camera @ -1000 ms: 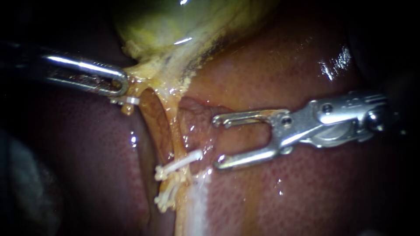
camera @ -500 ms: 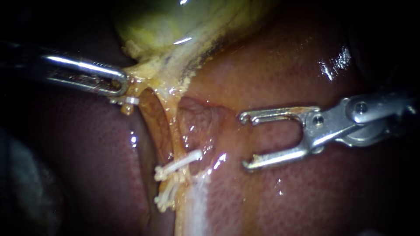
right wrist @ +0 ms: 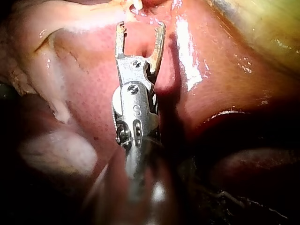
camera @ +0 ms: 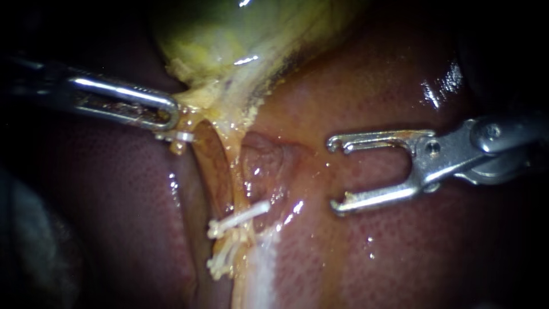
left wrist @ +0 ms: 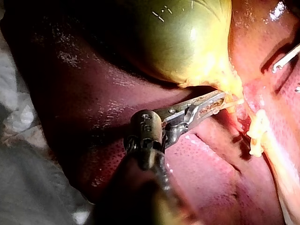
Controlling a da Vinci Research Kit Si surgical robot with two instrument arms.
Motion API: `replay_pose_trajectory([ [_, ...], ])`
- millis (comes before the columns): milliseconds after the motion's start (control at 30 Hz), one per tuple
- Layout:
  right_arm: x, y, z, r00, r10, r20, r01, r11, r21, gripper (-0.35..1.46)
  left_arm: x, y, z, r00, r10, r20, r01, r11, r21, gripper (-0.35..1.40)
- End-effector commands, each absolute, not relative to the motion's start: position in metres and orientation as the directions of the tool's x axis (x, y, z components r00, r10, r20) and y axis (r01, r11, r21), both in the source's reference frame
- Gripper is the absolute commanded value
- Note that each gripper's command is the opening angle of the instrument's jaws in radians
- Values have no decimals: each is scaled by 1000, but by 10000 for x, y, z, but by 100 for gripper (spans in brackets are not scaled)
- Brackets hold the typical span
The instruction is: Going back first clip right tube
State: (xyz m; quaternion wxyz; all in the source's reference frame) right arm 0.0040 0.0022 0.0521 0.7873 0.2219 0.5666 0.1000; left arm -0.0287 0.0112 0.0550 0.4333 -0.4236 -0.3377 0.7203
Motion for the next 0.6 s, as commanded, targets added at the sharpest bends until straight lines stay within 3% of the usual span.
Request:
replay_pose_trajectory([
  [33, 39, 22, 521, 338, 409, -848, 95, 881, 463, 50, -291, 113, 556, -268, 910, -318, -338, -398, -853, -35],
  [600, 35, 20, 520, 338, 408, -848, 97, 881, 462, 50, -308, 107, 579, -278, 905, -322, -329, -404, -854, -35],
])
